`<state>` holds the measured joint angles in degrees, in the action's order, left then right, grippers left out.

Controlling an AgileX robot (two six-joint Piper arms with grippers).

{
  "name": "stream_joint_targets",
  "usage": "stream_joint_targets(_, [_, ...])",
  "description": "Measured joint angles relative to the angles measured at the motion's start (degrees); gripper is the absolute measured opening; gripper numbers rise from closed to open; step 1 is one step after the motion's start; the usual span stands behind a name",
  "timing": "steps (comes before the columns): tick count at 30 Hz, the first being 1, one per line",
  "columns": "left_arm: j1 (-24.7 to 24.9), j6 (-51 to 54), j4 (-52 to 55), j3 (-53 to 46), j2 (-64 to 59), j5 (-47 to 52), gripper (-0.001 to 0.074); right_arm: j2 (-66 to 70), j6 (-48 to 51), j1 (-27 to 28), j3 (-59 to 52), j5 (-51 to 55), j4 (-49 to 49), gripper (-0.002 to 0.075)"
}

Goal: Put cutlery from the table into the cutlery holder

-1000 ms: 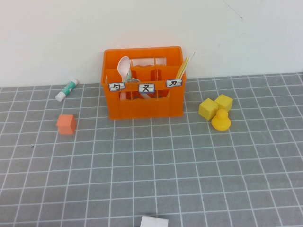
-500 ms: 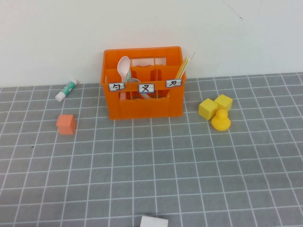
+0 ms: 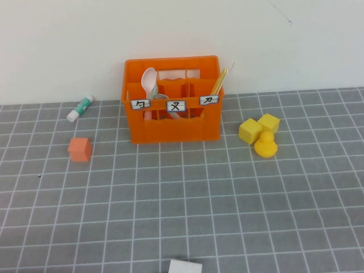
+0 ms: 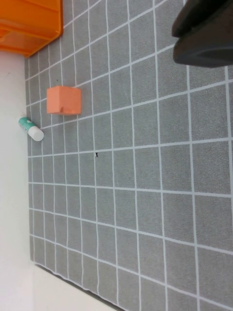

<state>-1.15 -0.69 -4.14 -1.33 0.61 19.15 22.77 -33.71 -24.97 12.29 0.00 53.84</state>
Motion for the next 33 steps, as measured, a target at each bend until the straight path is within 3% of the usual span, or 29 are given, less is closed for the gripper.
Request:
stream_joint_targets(8, [0.0,0.0,0.0,0.0,0.0,0.0,-0.0001,-3.2,39.6,0.4,-6.1,3.6,-40.8,-0.0003])
stream_joint_targets(12, [0.0,0.0,0.0,0.0,0.0,0.0,-0.0001,-9.7,49.7,4.1,-10.6,3.6,-51.6,-0.0003])
stream_joint_targets(19, [0.0,0.0,0.0,0.0,0.0,0.0,-0.0001,-20.6,51.9,17.5,-12.3,9.6,-54.6,-0.0003])
stream_joint_targets(24, [0.0,0.0,0.0,0.0,0.0,0.0,-0.0001,-23.3,51.2,24.2,-13.7,12.5,-54.8,-0.0003])
stream_joint_targets(33, [0.0,-0.1,0.0,0.0,0.0,0.0,-0.0001,-23.5,47.0,26.4,-13.9,16.9,-54.8,-0.0003])
